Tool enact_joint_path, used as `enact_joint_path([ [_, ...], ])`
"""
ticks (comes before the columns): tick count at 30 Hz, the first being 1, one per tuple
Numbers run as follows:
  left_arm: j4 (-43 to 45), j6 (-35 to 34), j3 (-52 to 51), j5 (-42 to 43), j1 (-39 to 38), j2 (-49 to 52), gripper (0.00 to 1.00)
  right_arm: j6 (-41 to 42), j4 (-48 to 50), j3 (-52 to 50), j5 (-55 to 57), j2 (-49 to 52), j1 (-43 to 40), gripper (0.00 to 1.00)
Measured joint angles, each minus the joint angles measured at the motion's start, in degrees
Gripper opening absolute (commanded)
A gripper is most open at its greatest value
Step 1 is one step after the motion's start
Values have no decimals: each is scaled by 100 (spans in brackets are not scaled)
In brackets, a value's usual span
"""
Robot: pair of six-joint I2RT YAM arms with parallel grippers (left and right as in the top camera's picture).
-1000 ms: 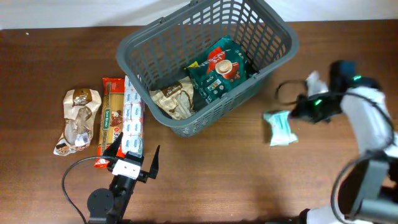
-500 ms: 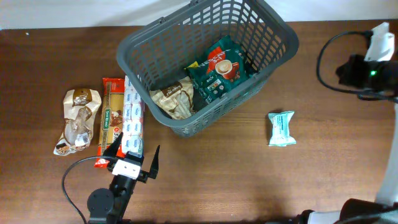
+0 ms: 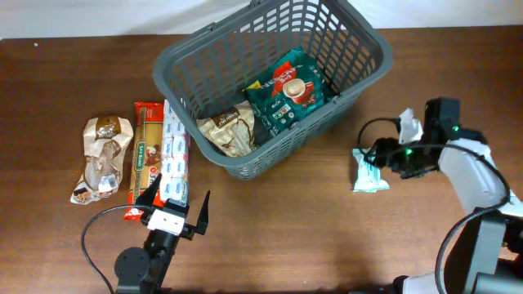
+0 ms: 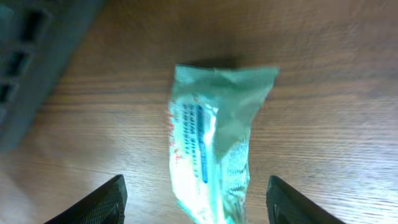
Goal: Pack container
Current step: 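Move the right gripper to the mint-green wipes pack and grasp it, then carry the wipes pack with the right gripper and drop it into the basket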
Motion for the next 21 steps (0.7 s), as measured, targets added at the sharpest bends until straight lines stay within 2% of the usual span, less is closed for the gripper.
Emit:
enact_joint_path([
  [5, 0, 0, 0, 0, 0, 0, 99, 74, 411, -575, 2, 4, 0, 65],
  [8, 0, 0, 0, 0, 0, 0, 99, 155, 649, -872, 4, 33, 0, 40],
  [11, 0, 0, 0, 0, 0, 0, 99, 188, 765, -1034, -85, 37, 0, 6],
  [12, 0, 0, 0, 0, 0, 0, 99, 212, 772, -1036, -116, 37, 0, 4],
  [21, 0, 0, 0, 0, 0, 0, 99, 275, 741, -964, -181, 33, -35, 4],
])
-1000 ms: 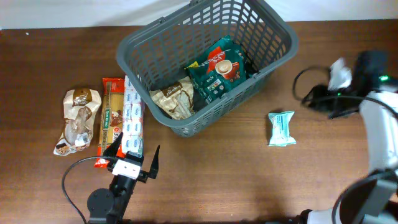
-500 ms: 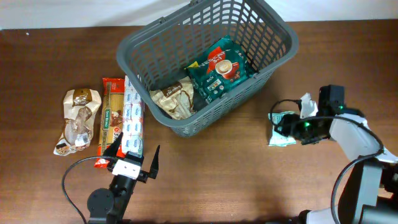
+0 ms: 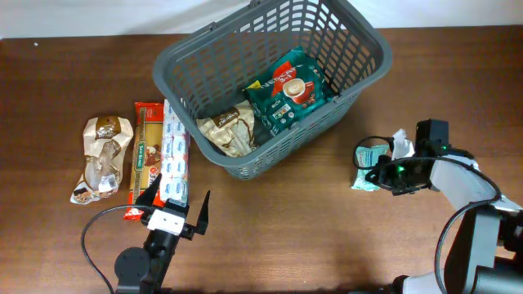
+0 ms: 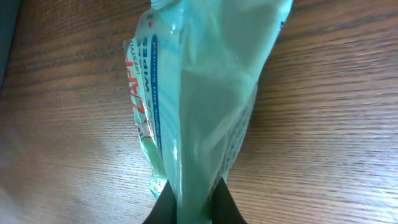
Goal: Pack container
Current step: 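Carry the wipes pack with the right gripper and drop it into the basket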
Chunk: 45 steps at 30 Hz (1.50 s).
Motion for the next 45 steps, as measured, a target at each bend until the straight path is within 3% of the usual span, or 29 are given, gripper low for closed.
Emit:
enact_joint_path([
  [5, 0, 0, 0, 0, 0, 0, 99, 11, -503, 667, 68, -109, -229, 4],
  [15, 0, 0, 0, 0, 0, 0, 99, 20, -1392, 3091, 101, -802, -400, 4],
  [24, 0, 0, 0, 0, 0, 0, 99, -330, -1635, 4531, -98, -1241, 238, 4],
  [35, 0, 0, 0, 0, 0, 0, 99, -1867, -1582, 4688, -463, -1071, 2022, 4],
  [45, 0, 0, 0, 0, 0, 0, 99, -2406, -870, 4688, -544, 310, 2865, 4],
])
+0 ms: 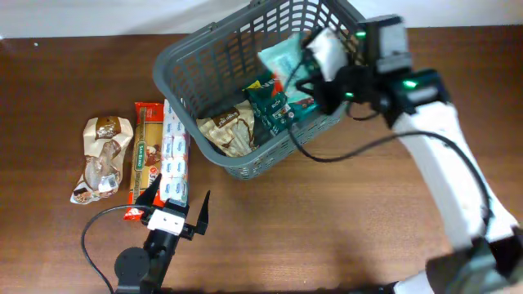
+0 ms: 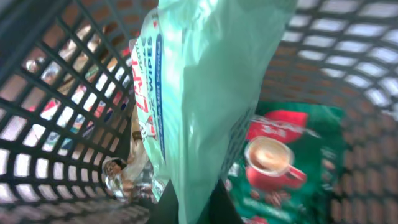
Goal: Pack container
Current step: 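Carry the wipes pack with the right gripper and drop it into the basket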
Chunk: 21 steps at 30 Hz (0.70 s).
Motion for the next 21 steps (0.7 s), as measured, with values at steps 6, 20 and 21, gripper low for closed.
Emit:
enact_joint_path([
  [6, 0, 0, 0, 0, 0, 0, 99, 66, 313, 0, -15, 595, 448, 45],
  [20, 0, 0, 0, 0, 0, 0, 99, 1115, -433, 302, 549, 605, 273, 56],
  [21, 0, 0, 0, 0, 0, 0, 99, 1143, -553, 391, 614, 605, 236, 56],
])
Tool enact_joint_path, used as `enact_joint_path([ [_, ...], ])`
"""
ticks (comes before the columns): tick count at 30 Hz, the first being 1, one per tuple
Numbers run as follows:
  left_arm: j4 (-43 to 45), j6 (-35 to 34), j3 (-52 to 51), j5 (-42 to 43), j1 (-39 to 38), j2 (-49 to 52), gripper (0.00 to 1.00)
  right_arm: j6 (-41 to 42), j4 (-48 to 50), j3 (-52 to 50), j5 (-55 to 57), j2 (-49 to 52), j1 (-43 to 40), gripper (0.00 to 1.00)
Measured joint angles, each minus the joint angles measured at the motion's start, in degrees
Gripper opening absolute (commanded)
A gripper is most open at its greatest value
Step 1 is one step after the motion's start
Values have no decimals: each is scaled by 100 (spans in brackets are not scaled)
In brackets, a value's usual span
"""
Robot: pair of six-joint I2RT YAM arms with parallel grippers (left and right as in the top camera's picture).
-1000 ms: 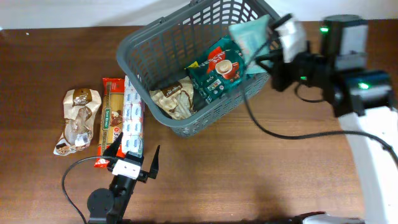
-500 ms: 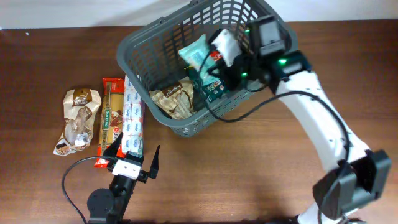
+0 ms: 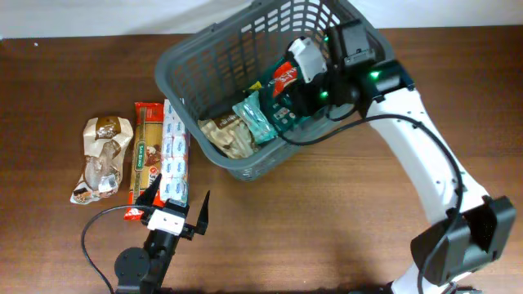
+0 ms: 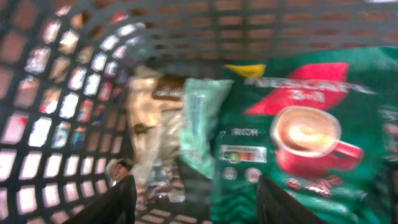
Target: Pack container
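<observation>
The grey plastic basket (image 3: pixel 196 57) sits at the table's back centre. Inside it lie a pale green wipes packet (image 3: pixel 256 117) (image 4: pixel 202 124), a dark green coffee bag (image 3: pixel 286 90) (image 4: pixel 298 137) and a beige snack packet (image 3: pixel 222 135) (image 4: pixel 152 134). My right gripper (image 3: pixel 302 77) (image 4: pixel 196 199) hangs open over the basket's inside, nothing between its fingers. On the table to the left lie a red spaghetti pack (image 3: pixel 145 155), a white-blue packet (image 3: pixel 174 159) and a brown-and-white bag (image 3: pixel 102 155). The left gripper (image 3: pixel 176 212) stands open at the front left, empty.
The basket's lattice wall (image 4: pixel 56 93) rises to the left of my right gripper. Bare wooden table (image 3: pixel 343 212) lies to the right of and in front of the basket.
My right gripper was shut on the wipes packet above the basket. It is now open and the packet lies in the basket between the beige packet and the coffee bag.
The wipes packet lay on the table to the right of the basket with my right gripper open over it. Then the gripper was shut on it there. Later it held the packet over the basket, and now the packet lies inside, released.
</observation>
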Motion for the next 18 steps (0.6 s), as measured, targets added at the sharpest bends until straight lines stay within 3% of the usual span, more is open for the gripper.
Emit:
enact_joint_path([
  [12, 0, 0, 0, 0, 0, 0, 99, 92, -898, 1705, 262, -372, -577, 57],
  [18, 0, 0, 0, 0, 0, 0, 99, 87, -1429, 2251, 1080, -374, -577, 57],
])
